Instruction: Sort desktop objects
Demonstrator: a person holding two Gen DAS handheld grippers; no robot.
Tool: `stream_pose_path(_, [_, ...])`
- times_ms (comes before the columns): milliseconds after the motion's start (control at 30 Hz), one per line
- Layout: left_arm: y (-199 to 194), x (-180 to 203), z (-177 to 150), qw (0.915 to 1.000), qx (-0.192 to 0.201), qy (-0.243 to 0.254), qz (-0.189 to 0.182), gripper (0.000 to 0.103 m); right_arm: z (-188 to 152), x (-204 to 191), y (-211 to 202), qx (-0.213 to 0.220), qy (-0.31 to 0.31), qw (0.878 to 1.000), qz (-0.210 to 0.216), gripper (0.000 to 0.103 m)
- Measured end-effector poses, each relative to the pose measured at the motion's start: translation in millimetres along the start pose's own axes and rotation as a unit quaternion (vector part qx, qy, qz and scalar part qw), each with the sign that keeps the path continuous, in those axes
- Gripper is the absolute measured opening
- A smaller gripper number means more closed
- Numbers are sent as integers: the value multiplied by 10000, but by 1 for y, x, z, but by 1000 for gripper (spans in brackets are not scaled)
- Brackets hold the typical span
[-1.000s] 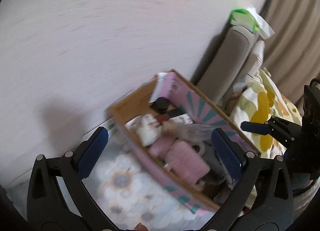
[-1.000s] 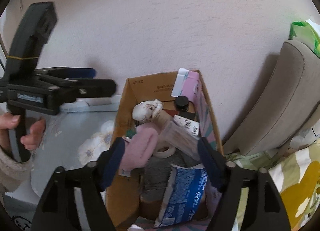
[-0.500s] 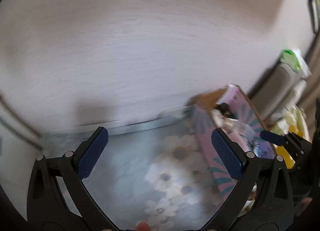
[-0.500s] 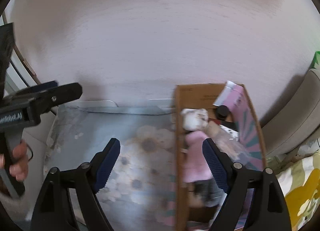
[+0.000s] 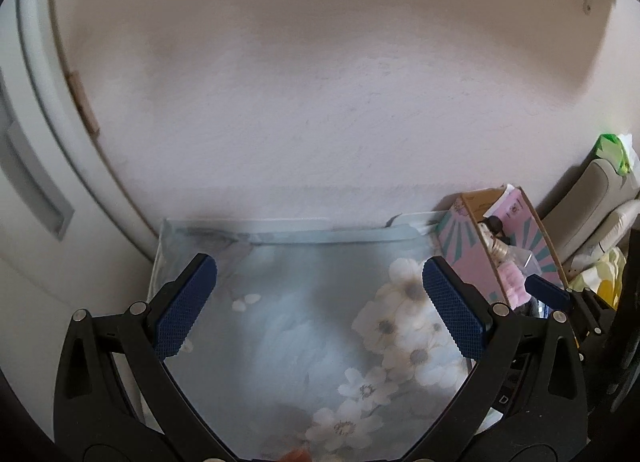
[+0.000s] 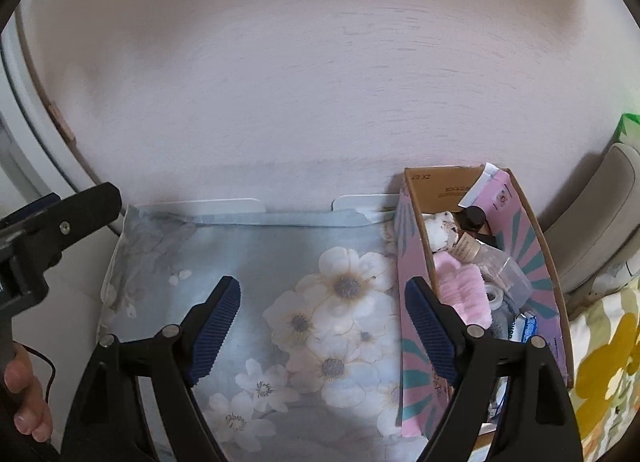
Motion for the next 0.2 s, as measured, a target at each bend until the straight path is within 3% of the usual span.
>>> stream_pose_path(200, [-2,-5,-5,9999,-7,-29,119,103,-2,-5,-6,51,-78,9999,49,81])
Point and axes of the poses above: each gripper's, at about its wrist camera, not at the fingertips, and y roughly the way its jaws point, x to its right, z to its top, the point moved 6 cm from there along y, roughly the way its jaws point, and after that the axes turned 9 degrees about -z, right-handed, at the moved point
